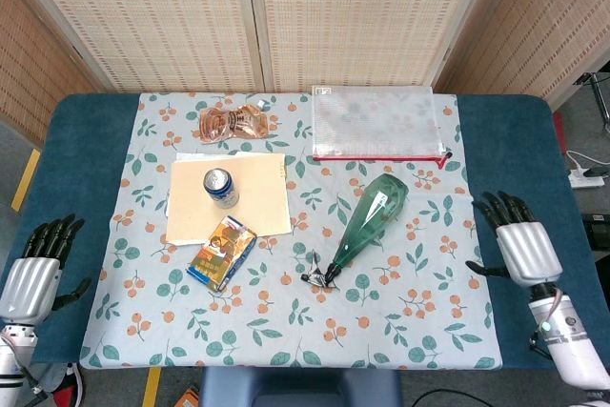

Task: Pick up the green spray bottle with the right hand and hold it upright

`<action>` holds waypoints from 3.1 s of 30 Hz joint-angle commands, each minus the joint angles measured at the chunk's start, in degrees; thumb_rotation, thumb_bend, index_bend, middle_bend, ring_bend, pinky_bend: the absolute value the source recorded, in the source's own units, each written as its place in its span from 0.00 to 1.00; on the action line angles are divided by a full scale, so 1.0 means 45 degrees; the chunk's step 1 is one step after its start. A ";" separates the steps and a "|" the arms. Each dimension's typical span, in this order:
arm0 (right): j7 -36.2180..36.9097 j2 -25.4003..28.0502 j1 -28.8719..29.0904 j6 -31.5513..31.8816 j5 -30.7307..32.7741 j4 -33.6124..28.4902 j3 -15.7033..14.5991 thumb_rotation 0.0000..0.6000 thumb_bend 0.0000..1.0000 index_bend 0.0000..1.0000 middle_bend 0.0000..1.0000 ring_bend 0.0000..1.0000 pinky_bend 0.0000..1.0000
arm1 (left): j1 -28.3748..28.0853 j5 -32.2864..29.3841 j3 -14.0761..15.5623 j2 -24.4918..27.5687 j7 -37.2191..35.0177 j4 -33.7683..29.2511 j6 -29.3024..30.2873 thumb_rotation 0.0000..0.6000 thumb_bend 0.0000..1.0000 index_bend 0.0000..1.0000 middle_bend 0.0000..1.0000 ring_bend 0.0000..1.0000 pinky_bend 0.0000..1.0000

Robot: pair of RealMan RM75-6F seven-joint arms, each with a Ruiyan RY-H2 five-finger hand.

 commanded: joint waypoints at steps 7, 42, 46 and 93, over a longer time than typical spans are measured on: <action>0.0030 -0.1448 0.5576 -0.3753 -0.3003 0.1012 0.1623 1.00 0.00 0.34 0.22 0.04 0.23 | 0.0009 -0.0039 0.0005 0.0005 0.0060 -0.0060 -0.0011 1.00 0.23 0.00 0.00 0.00 0.00; -0.3972 -0.1547 0.8091 -0.7434 -0.3790 0.1617 -0.0854 1.00 0.00 0.41 0.30 0.05 0.24 | 0.0102 -0.0154 0.0049 0.0130 -0.0388 -0.0016 -0.0072 1.00 0.23 0.00 0.00 0.00 0.00; -0.4032 -0.1682 0.8163 -0.7449 -0.3873 0.1730 -0.1021 1.00 0.00 0.41 0.30 0.05 0.24 | 0.0108 -0.0120 0.0055 0.0111 -0.0376 0.0016 -0.0040 1.00 0.23 0.00 0.00 0.00 0.00; -0.3180 -0.4816 0.8214 -0.6766 -0.3357 0.5392 -0.1799 1.00 0.00 0.39 0.30 0.07 0.23 | 0.0096 -0.0156 0.0019 0.0142 -0.0550 -0.0014 -0.0047 1.00 0.23 0.00 0.00 0.00 0.00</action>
